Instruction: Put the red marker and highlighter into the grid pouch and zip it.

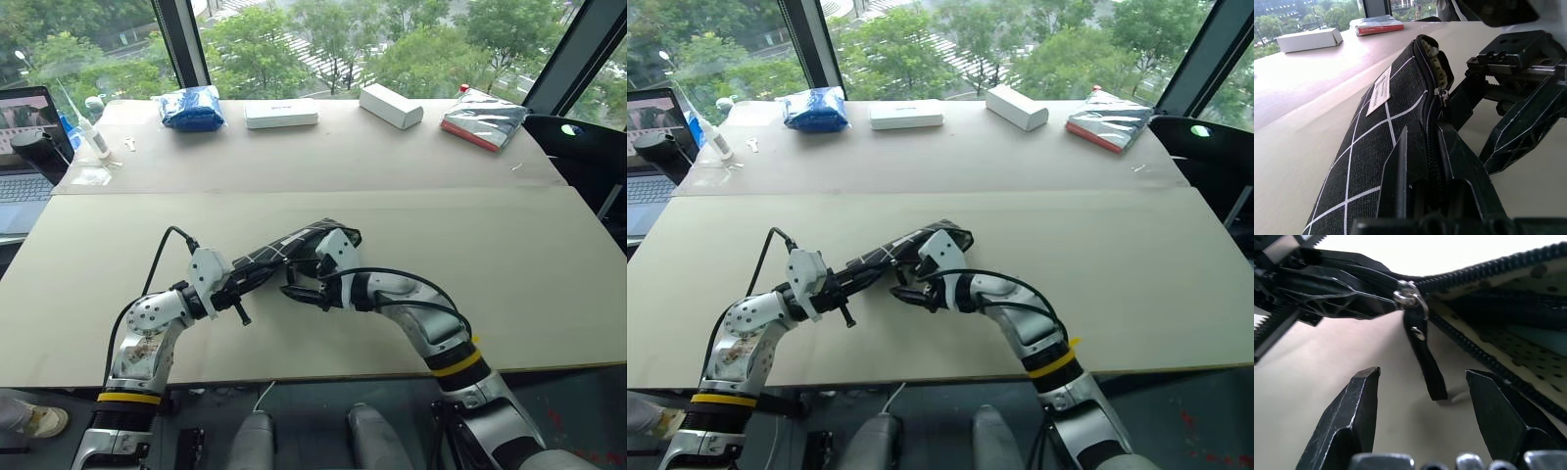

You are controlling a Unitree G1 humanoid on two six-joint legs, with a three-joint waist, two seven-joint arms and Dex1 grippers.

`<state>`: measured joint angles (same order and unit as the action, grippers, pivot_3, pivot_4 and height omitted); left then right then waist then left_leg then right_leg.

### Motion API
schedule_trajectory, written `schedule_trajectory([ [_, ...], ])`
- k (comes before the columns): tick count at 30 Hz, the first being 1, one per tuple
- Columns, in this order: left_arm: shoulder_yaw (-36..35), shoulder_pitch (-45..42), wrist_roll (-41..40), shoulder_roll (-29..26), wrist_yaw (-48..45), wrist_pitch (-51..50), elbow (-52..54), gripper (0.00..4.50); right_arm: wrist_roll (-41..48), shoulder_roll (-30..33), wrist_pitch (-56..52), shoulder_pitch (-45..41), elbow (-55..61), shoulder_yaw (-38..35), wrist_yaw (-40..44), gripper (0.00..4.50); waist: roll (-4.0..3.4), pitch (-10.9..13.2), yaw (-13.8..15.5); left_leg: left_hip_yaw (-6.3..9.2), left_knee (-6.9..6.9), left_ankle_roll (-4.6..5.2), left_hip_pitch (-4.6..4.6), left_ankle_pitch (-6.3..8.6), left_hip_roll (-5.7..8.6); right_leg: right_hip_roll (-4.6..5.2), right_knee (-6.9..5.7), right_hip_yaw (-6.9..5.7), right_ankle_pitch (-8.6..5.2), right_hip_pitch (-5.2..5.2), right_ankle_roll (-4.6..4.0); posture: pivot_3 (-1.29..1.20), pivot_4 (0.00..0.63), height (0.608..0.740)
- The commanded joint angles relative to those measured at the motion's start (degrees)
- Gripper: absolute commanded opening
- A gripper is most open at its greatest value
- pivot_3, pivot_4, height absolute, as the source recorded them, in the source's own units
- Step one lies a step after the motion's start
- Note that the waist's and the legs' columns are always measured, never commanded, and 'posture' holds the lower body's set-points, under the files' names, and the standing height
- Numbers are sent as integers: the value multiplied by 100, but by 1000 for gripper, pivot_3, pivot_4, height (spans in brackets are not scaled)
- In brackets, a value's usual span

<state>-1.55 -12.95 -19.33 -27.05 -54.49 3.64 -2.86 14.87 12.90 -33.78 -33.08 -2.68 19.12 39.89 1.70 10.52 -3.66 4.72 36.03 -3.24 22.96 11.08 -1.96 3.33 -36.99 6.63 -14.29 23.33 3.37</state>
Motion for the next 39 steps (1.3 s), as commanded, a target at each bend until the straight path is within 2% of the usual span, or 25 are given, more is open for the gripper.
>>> schedule_trajectory([
  [1,-40,-57,-70,12,13,62,157,0,-43,-96,245,-199,-32,-140,4,3111,0,0,-3,0,-1,0,0,0,0,0,0,0,0,0,0,0,150,740],
  [2,-43,-58,-68,15,13,68,150,0,-58,-138,275,-234,-77,-181,-43,3111,0,0,-7,0,-1,0,0,0,0,0,0,0,0,0,0,0,150,740],
  [3,-45,-57,-65,17,13,76,145,0,-65,-159,315,-262,-106,-212,-54,2610,0,0,-13,0,-2,0,0,0,0,0,0,0,0,0,0,0,150,740],
  [4,-47,-57,-63,19,14,80,141,0,-48,-174,305,-284,-122,-253,-54,2400,0,0,-16,0,-2,0,0,0,0,0,0,0,0,0,0,0,150,740],
  [7,-51,-47,-58,17,12,92,137,0,50,-140,235,-277,-66,-342,64,1351,0,0,-13,0,-2,0,1,0,0,0,0,0,0,2,0,0,150,740],
  [9,-54,-48,-54,17,13,98,128,0,59,-69,211,-234,-5,-368,148,486,0,0,-14,0,-2,0,1,0,0,0,0,0,0,2,0,0,150,740],
  [10,-55,-54,-52,17,16,99,122,0,67,-12,208,-198,42,-376,210,161,0,0,-17,0,-2,0,1,0,0,0,0,0,0,2,0,0,150,740],
  [11,-56,-59,-51,17,17,99,117,0,75,28,207,-175,74,-381,255,49,0,0,-18,0,-2,0,1,0,0,0,0,0,0,2,0,0,150,740],
  [17,-89,-92,-67,15,49,75,115,0,294,581,151,226,598,-732,602,49,0,0,7,0,-2,0,4,0,1,1,2,0,-1,2,1,0,150,740],
  [21,-101,-87,-72,4,56,73,116,0,365,932,94,354,688,-1126,532,49,0,0,-6,0,-1,0,5,0,1,1,3,0,-1,2,1,0,150,740],
  [29,-102,-116,-77,2,59,63,94,0,-201,1726,286,290,-45,-1522,129,49,1,1,-11,0,-3,0,7,0,2,1,8,1,-1,2,1,0,150,740],
  [37,-44,-176,-132,96,71,-8,157,0,-270,1651,423,271,-299,-1498,51,49,2,1,-37,-1,-5,0,6,0,1,0,10,2,-1,2,1,0,150,740],
  [39,-9,-196,-134,121,57,-16,173,0,-144,1552,404,273,-298,-1560,97,617,3,1,-31,-1,-5,0,7,0,1,1,10,2,-1,2,1,0,150,740],
])
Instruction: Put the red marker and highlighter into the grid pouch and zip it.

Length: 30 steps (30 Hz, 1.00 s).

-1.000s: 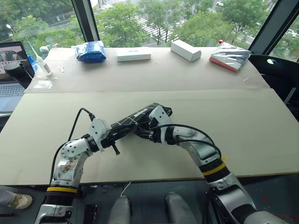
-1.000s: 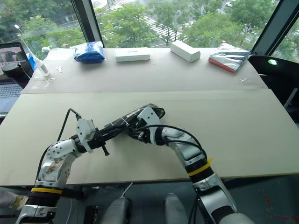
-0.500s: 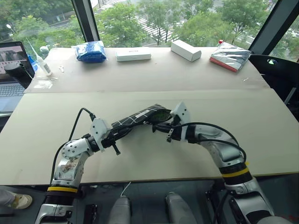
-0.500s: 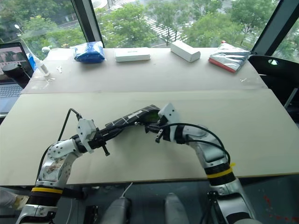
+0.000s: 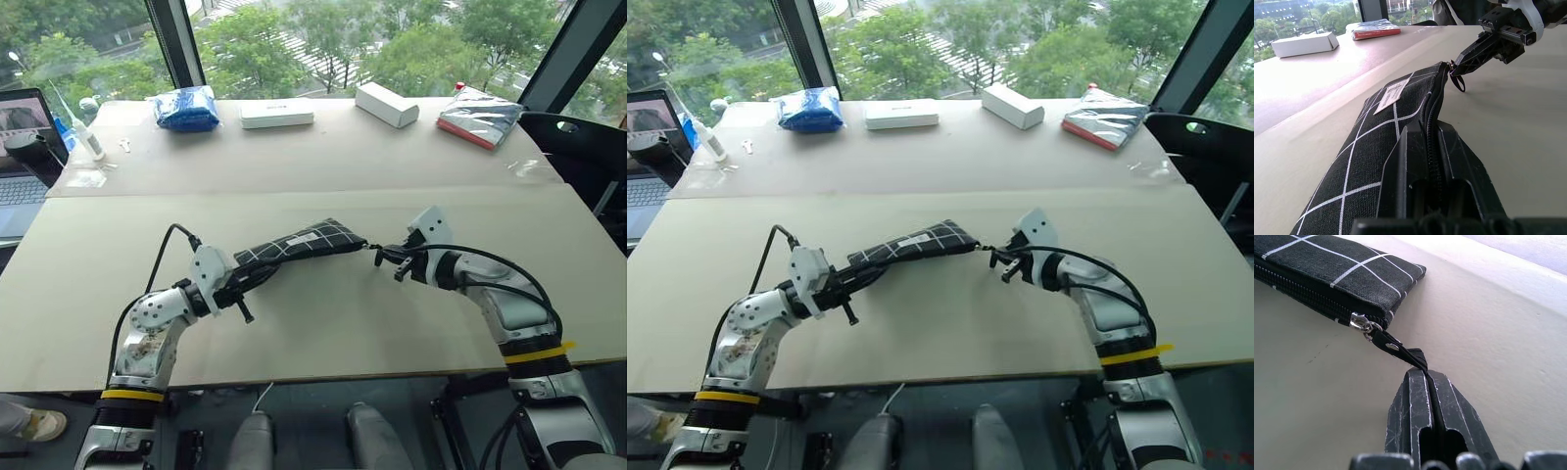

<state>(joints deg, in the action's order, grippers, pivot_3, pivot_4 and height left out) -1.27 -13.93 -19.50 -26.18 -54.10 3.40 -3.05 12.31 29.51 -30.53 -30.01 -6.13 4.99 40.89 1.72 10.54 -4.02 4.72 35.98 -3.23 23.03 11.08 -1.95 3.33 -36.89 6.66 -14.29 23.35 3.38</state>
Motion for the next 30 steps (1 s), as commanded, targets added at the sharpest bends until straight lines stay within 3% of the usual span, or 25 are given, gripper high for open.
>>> schedule_trajectory([
  [1,-25,-110,-118,42,7,8,190,0,249,-130,31,12,177,-157,142,855,0,0,6,0,1,0,1,0,0,0,0,0,0,0,0,0,150,740],
  [8,57,-323,-91,73,-151,41,35,0,1125,72,-946,206,759,-342,888,3277,0,1,44,0,5,0,5,0,1,1,1,-1,1,-1,0,0,150,740],
  [14,154,-505,-74,80,-367,75,-109,0,1538,782,-970,497,1062,-850,1383,3277,1,1,79,1,6,0,9,0,2,2,7,-2,0,-1,1,0,150,740],
  [21,503,-683,56,38,-1064,376,-489,0,1416,1627,45,1461,899,-1524,2025,3277,1,1,141,0,6,0,11,0,4,3,12,-2,-9,-1,17,0,150,740],
  [30,678,-1229,243,-39,-2003,1478,-1700,0,1586,1707,31,1713,1022,-1921,1908,3277,1,1,139,-3,11,0,6,0,2,-2,11,4,-12,-5,26,0,150,740],
])
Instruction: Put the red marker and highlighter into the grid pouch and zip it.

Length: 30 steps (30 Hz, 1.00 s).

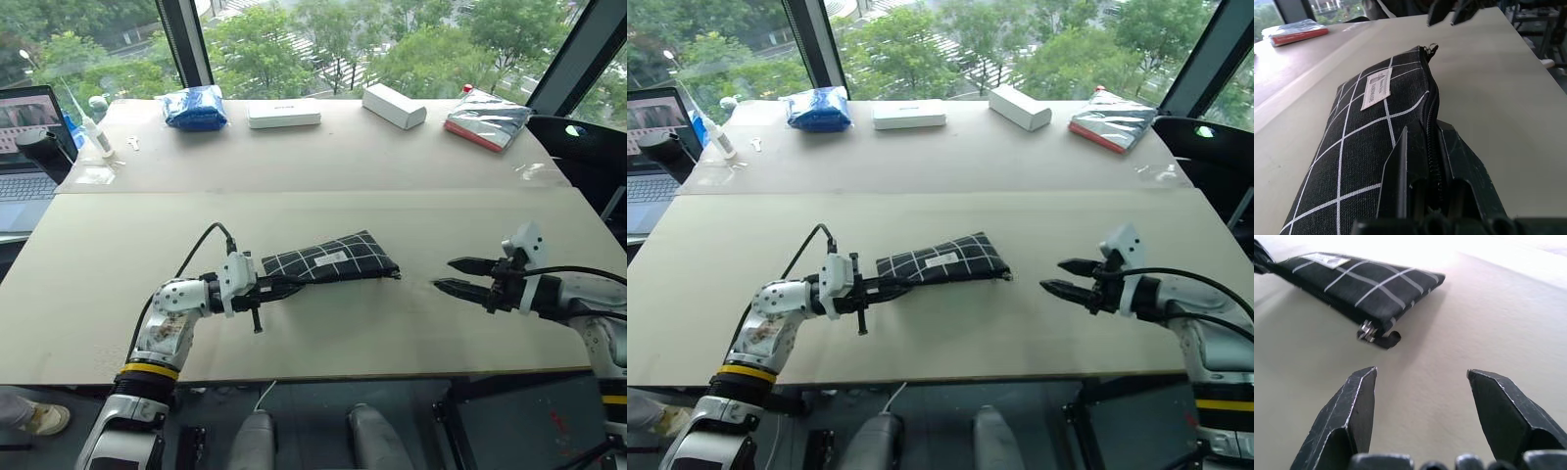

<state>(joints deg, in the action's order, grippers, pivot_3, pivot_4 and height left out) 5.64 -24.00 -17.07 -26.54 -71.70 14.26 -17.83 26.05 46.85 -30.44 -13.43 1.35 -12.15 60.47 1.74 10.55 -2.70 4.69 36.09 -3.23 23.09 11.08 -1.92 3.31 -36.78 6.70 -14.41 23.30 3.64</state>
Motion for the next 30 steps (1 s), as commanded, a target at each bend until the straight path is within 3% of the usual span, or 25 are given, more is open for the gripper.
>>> schedule_trajectory([
  [1,-6,-286,4,12,-300,477,-312,0,255,-49,-17,83,335,-223,-61,3277,0,0,10,0,0,0,1,0,0,1,1,0,1,0,-1,0,150,740],
  [9,40,-1150,59,250,-893,1185,-1440,0,972,-93,-337,648,1407,-301,83,3277,1,1,40,3,12,0,10,0,4,3,1,-1,2,-2,1,0,150,740],
  [15,73,-1419,313,319,-1086,1913,-2348,0,1183,-57,-423,679,1498,-553,-135,3277,2,1,12,2,13,1,8,0,5,3,1,0,1,-4,4,0,150,740],
  [19,63,-1473,378,344,-1080,2041,-2603,1447,1205,40,-421,758,1482,-704,-157,3329,2,1,19,3,14,1,9,1,5,2,1,0,2,-4,3,0,150,740],
  [24,32,-1160,222,384,-825,1443,-1903,3223,1168,109,-385,729,1385,-681,-185,3329,2,1,26,3,15,1,9,1,5,3,0,1,2,-5,5,0,150,740],
  [28,-68,-766,-24,211,-368,103,-717,3223,1101,143,-344,609,1232,-602,-178,3329,2,1,17,3,15,1,8,1,4,3,-2,0,3,-4,2,0,150,740],
  [30,-226,-510,-333,33,12,-1046,56,3223,1042,168,-298,532,1094,-575,-160,3329,2,1,7,3,14,1,8,1,2,2,-4,1,3,-4,2,0,150,740],
])
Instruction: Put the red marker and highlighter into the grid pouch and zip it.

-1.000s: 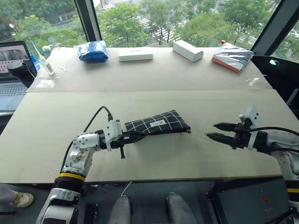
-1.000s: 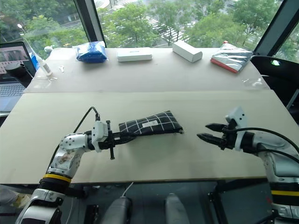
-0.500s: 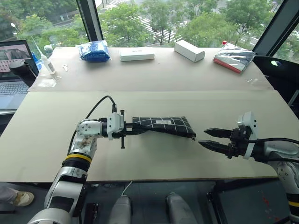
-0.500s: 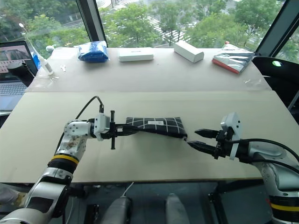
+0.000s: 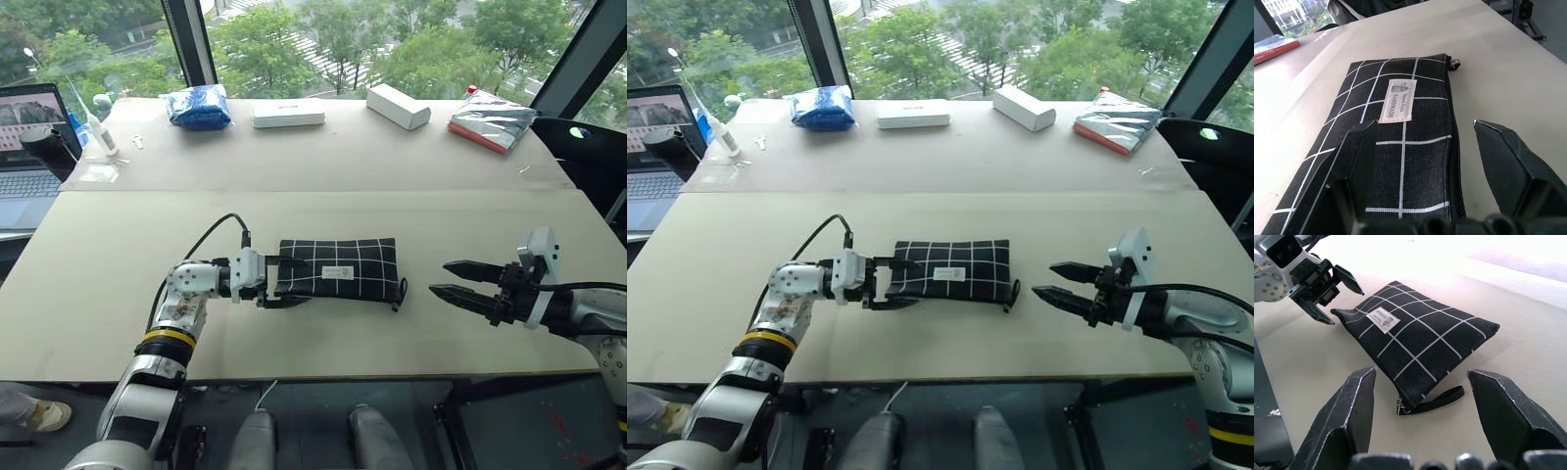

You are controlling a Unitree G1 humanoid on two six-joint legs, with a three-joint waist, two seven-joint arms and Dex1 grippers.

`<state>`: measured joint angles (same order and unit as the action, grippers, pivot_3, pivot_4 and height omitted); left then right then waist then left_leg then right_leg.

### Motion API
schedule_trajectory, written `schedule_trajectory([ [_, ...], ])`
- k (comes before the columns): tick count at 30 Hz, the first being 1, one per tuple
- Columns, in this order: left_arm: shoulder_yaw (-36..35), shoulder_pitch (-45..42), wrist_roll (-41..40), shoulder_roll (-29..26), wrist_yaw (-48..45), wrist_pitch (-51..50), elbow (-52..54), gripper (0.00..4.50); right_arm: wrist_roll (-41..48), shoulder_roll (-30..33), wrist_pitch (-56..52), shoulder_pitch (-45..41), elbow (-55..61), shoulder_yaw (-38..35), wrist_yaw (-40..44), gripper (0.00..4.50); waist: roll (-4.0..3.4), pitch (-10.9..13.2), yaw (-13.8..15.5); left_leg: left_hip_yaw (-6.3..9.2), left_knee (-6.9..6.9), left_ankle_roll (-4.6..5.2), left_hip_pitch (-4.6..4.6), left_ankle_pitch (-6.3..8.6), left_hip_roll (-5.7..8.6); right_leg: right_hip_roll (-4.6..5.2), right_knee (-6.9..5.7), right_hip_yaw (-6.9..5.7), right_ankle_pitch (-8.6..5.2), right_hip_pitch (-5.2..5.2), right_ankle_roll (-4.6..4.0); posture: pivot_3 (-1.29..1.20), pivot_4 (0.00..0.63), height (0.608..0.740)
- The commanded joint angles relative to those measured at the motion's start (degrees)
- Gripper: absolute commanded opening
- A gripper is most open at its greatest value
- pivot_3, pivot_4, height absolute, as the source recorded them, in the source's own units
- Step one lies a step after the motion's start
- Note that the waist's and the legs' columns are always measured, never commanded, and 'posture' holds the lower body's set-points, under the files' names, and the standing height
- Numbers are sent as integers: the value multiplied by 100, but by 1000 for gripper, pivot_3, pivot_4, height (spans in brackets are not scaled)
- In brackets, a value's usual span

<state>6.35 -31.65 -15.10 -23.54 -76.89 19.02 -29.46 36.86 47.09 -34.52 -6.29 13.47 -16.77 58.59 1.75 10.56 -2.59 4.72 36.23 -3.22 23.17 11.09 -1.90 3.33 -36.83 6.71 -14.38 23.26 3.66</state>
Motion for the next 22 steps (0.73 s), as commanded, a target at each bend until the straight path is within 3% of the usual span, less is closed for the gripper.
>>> schedule_trajectory([
  [1,-377,383,-683,-374,684,-2026,1576,3223,-59,153,134,-213,-184,-105,40,3329,-1,0,-11,0,0,0,0,0,0,0,-1,0,0,0,0,0,150,740],
  [8,-1595,1402,-1372,-904,2659,-4615,3337,3223,-139,46,330,-489,-866,-82,65,3329,-1,1,-12,0,-1,2,-6,1,-2,1,-4,1,-2,0,3,0,150,740],
  [14,-2454,2192,-1569,-845,3451,-4851,3784,3223,-391,-96,540,-783,-1482,115,50,3329,-1,1,7,-1,-1,1,-7,1,-1,1,-2,-1,-2,0,1,0,150,740],
  [22,-2862,2776,-1735,-441,4073,-4733,4120,3223,-712,-230,771,-1106,-2096,202,-160,3329,-1,1,17,-2,0,1,-6,1,-2,1,2,-1,1,-2,-3,0,150,740],
])
